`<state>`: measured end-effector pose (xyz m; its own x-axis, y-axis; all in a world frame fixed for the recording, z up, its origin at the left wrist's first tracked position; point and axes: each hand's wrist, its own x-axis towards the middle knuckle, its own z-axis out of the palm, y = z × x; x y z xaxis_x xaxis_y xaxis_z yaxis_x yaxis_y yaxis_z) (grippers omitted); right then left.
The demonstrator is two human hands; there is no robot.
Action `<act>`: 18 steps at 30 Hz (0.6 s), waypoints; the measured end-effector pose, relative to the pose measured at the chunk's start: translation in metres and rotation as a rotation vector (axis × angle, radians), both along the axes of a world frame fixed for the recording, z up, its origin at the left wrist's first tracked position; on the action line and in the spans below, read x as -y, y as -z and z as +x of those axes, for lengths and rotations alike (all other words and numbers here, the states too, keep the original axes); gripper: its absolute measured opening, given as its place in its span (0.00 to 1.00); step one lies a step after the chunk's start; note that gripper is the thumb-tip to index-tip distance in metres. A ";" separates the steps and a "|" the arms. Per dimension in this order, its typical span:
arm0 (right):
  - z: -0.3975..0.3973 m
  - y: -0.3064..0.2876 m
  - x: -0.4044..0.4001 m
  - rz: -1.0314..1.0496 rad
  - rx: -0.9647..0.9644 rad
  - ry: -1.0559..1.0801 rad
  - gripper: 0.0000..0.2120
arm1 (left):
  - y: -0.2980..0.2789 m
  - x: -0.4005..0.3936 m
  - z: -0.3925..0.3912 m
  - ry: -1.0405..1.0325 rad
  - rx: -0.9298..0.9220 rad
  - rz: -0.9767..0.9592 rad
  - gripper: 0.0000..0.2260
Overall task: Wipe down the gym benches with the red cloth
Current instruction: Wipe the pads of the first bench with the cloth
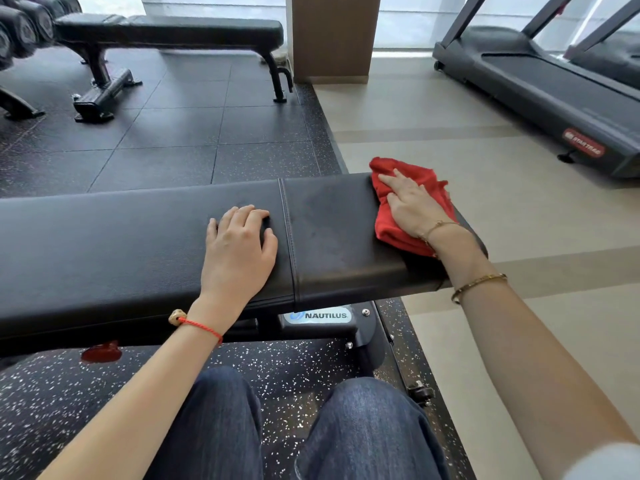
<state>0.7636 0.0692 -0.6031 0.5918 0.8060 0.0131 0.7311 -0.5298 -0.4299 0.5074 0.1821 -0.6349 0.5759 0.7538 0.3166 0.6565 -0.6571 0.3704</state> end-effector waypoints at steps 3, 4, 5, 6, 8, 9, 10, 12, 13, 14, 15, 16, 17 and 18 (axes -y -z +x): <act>-0.009 -0.002 -0.007 0.011 0.011 -0.024 0.23 | 0.000 0.000 0.000 0.000 0.006 -0.002 0.16; -0.011 -0.003 -0.008 0.018 0.018 -0.031 0.23 | 0.000 0.001 -0.001 0.003 0.010 -0.004 0.16; -0.013 -0.003 -0.008 0.025 0.027 -0.042 0.23 | -0.001 0.001 -0.001 0.005 0.013 -0.006 0.16; -0.014 -0.003 -0.008 0.031 0.036 -0.059 0.23 | -0.001 0.001 -0.001 0.007 0.014 -0.007 0.16; -0.013 -0.003 -0.005 0.041 0.044 -0.095 0.23 | -0.002 0.001 -0.002 0.010 0.011 -0.008 0.16; -0.011 -0.004 -0.002 0.050 0.034 -0.102 0.23 | -0.003 0.001 -0.002 0.011 0.010 -0.010 0.16; -0.007 -0.005 0.002 0.061 0.018 -0.098 0.24 | -0.003 0.001 -0.002 0.011 0.010 -0.014 0.16; -0.001 -0.006 0.010 0.061 -0.001 -0.090 0.25 | -0.003 0.001 -0.002 0.012 0.008 -0.017 0.16; 0.001 -0.006 0.012 0.049 0.000 -0.096 0.25 | -0.003 0.001 -0.002 0.013 0.007 -0.017 0.16; 0.001 -0.005 0.012 0.038 0.006 -0.107 0.25 | -0.002 0.001 -0.002 0.014 0.007 -0.018 0.16; 0.001 -0.004 0.010 0.030 0.012 -0.115 0.25 | -0.002 0.001 -0.002 0.014 0.007 -0.019 0.16; 0.000 -0.003 0.008 0.025 0.014 -0.118 0.24 | -0.001 0.001 -0.002 0.015 0.006 -0.018 0.16; -0.002 -0.003 0.007 0.025 0.010 -0.119 0.24 | -0.001 0.001 -0.002 0.015 0.005 -0.016 0.16; -0.003 -0.003 0.005 0.028 0.008 -0.120 0.24 | -0.001 0.000 -0.002 0.015 0.006 -0.015 0.16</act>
